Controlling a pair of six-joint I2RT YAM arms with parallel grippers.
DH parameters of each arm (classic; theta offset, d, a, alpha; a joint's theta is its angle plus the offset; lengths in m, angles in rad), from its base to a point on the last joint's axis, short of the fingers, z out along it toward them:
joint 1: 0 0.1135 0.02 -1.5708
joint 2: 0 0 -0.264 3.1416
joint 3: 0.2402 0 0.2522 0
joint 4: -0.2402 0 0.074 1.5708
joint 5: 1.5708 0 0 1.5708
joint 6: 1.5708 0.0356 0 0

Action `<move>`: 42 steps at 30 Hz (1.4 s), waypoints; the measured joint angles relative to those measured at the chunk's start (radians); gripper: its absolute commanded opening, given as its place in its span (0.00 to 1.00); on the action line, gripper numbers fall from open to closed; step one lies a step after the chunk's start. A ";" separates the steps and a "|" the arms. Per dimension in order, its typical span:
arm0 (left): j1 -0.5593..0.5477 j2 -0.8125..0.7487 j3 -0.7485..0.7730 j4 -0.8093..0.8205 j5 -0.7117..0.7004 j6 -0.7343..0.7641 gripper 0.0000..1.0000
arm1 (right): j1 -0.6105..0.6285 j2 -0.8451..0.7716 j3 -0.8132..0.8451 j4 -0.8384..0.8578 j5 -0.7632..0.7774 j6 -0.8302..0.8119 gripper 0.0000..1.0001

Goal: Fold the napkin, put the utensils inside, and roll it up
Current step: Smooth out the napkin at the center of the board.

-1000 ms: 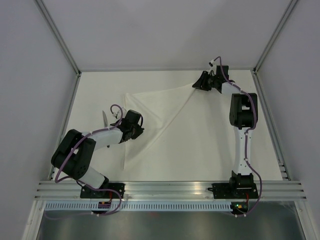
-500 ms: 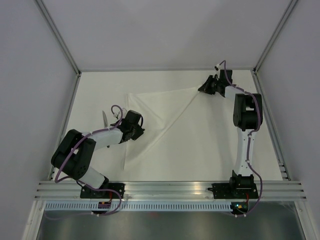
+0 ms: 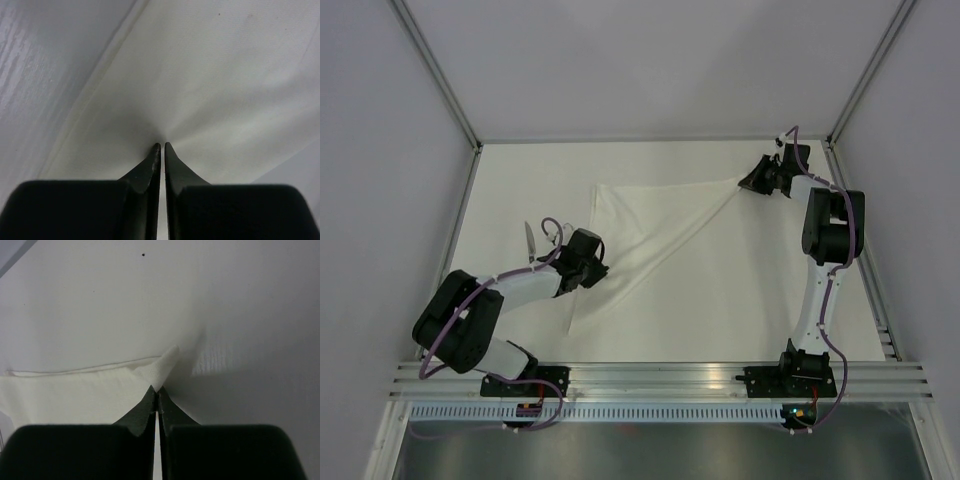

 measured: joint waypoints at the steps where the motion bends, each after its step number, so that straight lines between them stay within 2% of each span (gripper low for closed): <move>1: 0.000 -0.017 -0.013 -0.002 0.000 0.000 0.12 | 0.000 0.000 0.001 -0.002 0.000 -0.003 0.06; 8: 0.000 -0.085 -0.021 -0.032 0.000 0.030 0.19 | 0.000 -0.005 0.003 -0.018 -0.001 -0.042 0.06; 11: -0.003 -0.074 0.048 -0.028 0.004 0.065 0.25 | 0.000 -0.008 0.005 -0.027 -0.005 -0.059 0.23; 12: -0.004 -0.060 0.086 -0.017 0.008 0.081 0.26 | 0.000 -0.011 0.005 -0.033 -0.006 -0.065 0.38; 13: -0.004 -0.036 0.128 0.008 0.016 0.095 0.26 | 0.000 -0.016 0.005 -0.040 -0.011 -0.071 0.46; 17: -0.004 0.113 0.315 0.128 0.063 0.150 0.28 | 0.000 -0.043 0.005 -0.070 -0.021 -0.113 0.62; 19: 0.002 0.183 0.377 0.186 0.095 0.163 0.24 | -0.003 -0.055 0.003 -0.095 -0.022 -0.132 0.64; 22: 0.026 0.262 0.405 0.276 0.162 0.164 0.21 | -0.017 -0.069 0.009 -0.150 -0.050 -0.150 0.57; 26: 0.105 0.369 0.405 0.393 0.275 0.146 0.16 | -0.043 -0.066 0.062 -0.203 -0.217 -0.130 0.33; 29: 0.146 0.426 0.415 0.423 0.314 0.137 0.15 | -0.046 -0.043 0.131 -0.198 -0.352 -0.074 0.27; 33: 0.144 0.489 0.484 0.422 0.344 0.131 0.15 | -0.009 -0.005 0.160 -0.171 -0.459 -0.013 0.19; 35: 0.140 0.507 0.517 0.418 0.348 0.127 0.15 | 0.014 0.021 0.160 -0.158 -0.492 0.019 0.12; 42: 0.137 0.550 0.589 0.391 0.349 0.116 0.15 | 0.060 0.085 0.092 -0.124 -0.529 0.099 0.05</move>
